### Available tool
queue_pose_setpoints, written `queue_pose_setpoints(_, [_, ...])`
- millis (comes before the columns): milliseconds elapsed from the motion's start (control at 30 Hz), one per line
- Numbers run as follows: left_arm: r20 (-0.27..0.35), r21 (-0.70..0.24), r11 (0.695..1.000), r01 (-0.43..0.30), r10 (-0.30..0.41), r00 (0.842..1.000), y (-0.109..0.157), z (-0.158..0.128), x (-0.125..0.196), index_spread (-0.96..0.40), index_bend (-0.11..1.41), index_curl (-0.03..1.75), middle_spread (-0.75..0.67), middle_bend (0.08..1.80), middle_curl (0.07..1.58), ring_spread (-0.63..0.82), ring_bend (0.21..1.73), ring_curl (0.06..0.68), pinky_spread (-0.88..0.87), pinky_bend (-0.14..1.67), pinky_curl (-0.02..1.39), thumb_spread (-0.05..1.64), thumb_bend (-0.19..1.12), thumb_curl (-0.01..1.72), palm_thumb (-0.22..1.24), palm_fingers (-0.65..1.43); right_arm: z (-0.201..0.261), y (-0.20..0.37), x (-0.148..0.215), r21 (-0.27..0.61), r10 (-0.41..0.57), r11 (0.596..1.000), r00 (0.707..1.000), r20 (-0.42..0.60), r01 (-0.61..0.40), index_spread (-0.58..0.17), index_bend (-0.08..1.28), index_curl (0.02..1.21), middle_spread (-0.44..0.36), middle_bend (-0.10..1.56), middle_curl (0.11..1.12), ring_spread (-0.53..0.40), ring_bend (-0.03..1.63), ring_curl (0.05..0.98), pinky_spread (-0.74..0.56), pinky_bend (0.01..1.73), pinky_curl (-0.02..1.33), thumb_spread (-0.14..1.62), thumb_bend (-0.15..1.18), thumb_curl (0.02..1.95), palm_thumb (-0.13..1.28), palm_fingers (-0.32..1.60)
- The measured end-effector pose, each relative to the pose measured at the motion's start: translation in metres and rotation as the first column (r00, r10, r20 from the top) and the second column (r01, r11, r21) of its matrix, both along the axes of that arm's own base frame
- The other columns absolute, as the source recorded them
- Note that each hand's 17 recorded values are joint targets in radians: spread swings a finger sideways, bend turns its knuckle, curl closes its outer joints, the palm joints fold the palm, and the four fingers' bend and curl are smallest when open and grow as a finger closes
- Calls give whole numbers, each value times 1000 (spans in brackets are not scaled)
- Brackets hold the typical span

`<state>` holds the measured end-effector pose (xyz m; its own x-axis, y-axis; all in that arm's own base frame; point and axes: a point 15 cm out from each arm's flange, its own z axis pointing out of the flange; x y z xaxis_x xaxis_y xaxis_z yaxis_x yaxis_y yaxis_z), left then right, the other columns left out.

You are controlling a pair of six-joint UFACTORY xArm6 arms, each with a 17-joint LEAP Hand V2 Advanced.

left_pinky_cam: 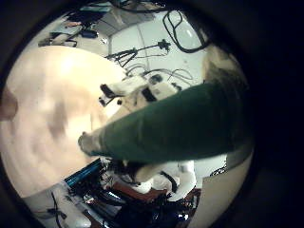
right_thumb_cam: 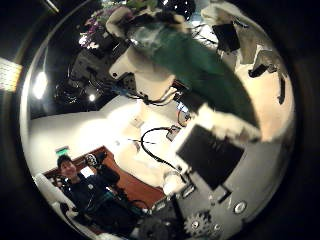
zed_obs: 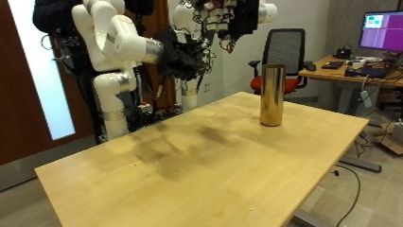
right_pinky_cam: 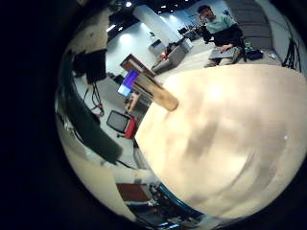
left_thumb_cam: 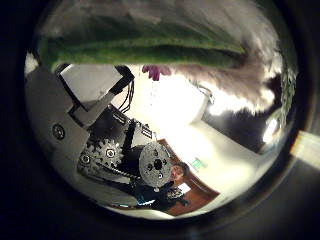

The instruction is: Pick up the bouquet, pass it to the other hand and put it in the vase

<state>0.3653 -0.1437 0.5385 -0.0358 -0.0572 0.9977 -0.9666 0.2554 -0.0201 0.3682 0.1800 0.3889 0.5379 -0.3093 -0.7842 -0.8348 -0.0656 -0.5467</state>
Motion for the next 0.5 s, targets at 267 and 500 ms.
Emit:
queue_pose_setpoints(267, [48, -3, 1000, -2, 2, 999, 2, 3, 0, -696, 779, 389, -611, 1036, 1086, -424, 1454, 613, -551, 1240, 669, 179, -16, 808, 1202, 970, -13, 1, 2, 11, 8, 1000, 998, -64, -7, -299, 136, 575, 83, 410, 395, 85, 740, 313, 154, 789, 530, 932, -43, 526, 678, -155])
queue_pose_setpoints(500, [86, 10, 1000, -17, 16, 996, 7, 13, -1, -772, 769, 578, -601, 1090, 1111, -408, 1510, 632, -531, 1287, 707, 142, -17, 864, 1202, 910, -7, -1, 4, 33, 25, 999, 994, -107, -22, -303, 109, 356, 189, 251, 331, 207, 552, 242, 412, 646, 406, 948, -37, 436, 586, -105])
